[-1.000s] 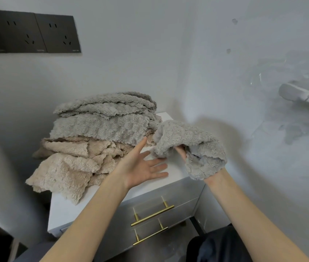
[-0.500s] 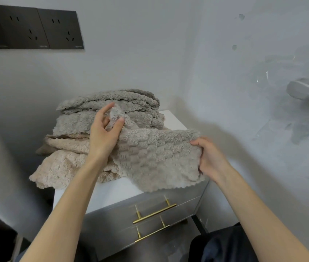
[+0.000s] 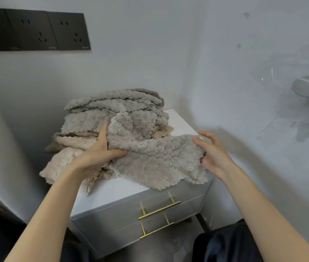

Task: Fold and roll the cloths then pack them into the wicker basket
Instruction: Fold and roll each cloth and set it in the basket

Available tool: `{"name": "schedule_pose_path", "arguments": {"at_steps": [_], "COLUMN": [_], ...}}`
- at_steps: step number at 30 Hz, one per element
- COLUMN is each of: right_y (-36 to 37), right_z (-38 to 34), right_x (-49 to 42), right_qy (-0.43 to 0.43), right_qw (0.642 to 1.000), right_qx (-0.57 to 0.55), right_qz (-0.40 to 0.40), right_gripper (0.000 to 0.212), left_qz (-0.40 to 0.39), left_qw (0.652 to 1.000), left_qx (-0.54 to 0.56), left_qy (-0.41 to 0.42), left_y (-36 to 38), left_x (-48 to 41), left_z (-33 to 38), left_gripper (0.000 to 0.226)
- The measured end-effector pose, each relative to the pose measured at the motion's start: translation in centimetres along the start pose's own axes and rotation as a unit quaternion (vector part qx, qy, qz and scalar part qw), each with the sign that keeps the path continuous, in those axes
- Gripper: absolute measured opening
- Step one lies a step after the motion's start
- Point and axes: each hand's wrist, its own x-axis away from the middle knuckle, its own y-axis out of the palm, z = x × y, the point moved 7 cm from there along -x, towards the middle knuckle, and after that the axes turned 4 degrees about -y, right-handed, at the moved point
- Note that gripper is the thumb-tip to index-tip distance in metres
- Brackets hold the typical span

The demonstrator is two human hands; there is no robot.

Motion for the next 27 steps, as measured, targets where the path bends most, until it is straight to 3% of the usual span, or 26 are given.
{"name": "schedule_pose_path", "arguments": {"at_steps": [4,9,14,22,24,27], "right_y": [-0.8,-1.4,-2.6,-2.4,-2.4,-2.5], "right_z": [-1.4,-3.2,-4.7,-6.5,-6.8,-6.7], "right_x": [0.3,0.8,1.4,2.8,3.0,3.0], "right_qy": [-0.067,-0.172,-0.281,-0.413,-0.421,-0.413], "right_qw": [0.997,0.982,0.937,0.843,0.844,0.855], "right_qx": [0.029,0.058,0.179,0.319,0.306,0.279], "right_qz": [0.022,0.047,0.101,0.130,0.132,0.139], "right_gripper": [0.035,0.033,0.027,0.010,0.006,0.004], "left_qz": [0.126,0.166,0.098,0.232,0.230,0.177], "left_qw": [0.989,0.970,0.977,0.948,0.950,0.966], "left_qx": [0.060,-0.042,-0.091,-0.089,-0.081,-0.009], "left_qy": [0.052,0.172,0.168,0.197,0.198,0.189], "left_y": [-2.8,-3.4,-2.6,-3.6,-3.3,-2.1], "left_x": [1.0,2.6,2.8,3.3,3.1,2.4], "left_z": [1.0,3.4,3.4,4.2,4.5,4.3], "left_gripper": [0.104,0.049,0.052,0.015,0.011,0.029]}}
